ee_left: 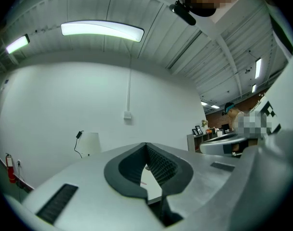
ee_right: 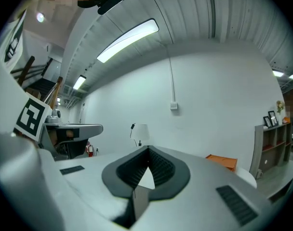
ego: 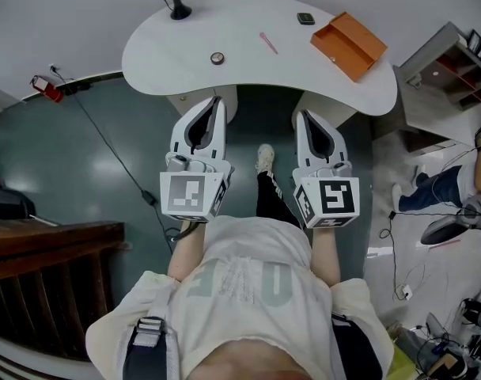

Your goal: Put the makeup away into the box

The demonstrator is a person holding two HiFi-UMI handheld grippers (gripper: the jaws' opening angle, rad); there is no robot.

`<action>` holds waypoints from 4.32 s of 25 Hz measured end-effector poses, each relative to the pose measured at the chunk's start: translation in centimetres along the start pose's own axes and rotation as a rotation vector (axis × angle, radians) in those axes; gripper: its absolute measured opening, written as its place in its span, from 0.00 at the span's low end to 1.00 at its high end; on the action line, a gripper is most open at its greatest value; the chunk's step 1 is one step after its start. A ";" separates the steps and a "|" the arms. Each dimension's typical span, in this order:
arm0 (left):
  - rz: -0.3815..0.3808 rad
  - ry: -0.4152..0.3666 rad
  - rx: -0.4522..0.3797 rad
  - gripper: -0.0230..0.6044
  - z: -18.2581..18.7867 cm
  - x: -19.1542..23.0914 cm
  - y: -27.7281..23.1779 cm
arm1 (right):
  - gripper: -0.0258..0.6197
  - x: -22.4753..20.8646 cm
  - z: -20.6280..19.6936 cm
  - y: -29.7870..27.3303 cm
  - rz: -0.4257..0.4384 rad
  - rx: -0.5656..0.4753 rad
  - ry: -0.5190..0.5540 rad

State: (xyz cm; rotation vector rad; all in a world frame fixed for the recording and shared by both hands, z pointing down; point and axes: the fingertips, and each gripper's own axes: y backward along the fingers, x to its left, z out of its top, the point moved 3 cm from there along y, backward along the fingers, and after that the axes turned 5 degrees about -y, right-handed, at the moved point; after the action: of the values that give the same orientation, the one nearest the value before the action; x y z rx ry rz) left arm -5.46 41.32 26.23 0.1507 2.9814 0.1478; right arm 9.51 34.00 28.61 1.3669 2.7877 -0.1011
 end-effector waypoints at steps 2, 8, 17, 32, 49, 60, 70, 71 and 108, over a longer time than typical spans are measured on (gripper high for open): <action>0.010 -0.009 -0.013 0.05 0.2 0.7 -2.2 | 0.04 -1.3 0.4 -2.4 0.016 -0.011 -0.003; 0.071 -0.017 -0.005 0.05 0.1 3.7 -10.7 | 0.04 -6.1 2.8 -11.2 0.060 -0.034 0.033; 0.149 -0.018 -0.054 0.05 1.4 8.7 -26.2 | 0.04 -13.3 6.3 -25.7 0.125 -0.037 0.068; 0.069 0.046 -0.007 0.05 -1.2 11.2 -37.3 | 0.04 -17.6 6.7 -35.0 0.163 -0.028 0.002; -0.022 0.023 0.061 0.22 -2.5 13.1 -39.9 | 0.04 -17.6 7.2 -38.1 0.154 -0.042 -0.001; -0.087 0.086 0.492 0.45 -14.9 16.0 -36.1 | 0.04 -14.8 5.6 -39.4 0.231 0.010 -0.002; -0.031 0.217 0.869 0.45 -29.5 15.8 -30.1 | 0.04 -13.3 4.1 -40.3 0.240 0.072 0.010; -0.032 0.224 0.892 0.45 -30.3 15.6 -29.8 | 0.04 -13.1 4.0 -40.4 0.245 0.078 0.016; 0.029 0.082 0.587 0.42 -21.3 18.9 -36.7 | 0.04 -12.0 4.4 -42.3 0.255 0.078 0.047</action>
State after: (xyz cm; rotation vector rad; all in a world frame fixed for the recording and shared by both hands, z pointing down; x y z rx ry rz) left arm -30.80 5.07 40.47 0.2560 3.0065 -0.7381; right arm -16.53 -1.61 26.77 1.7506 2.6430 -0.1737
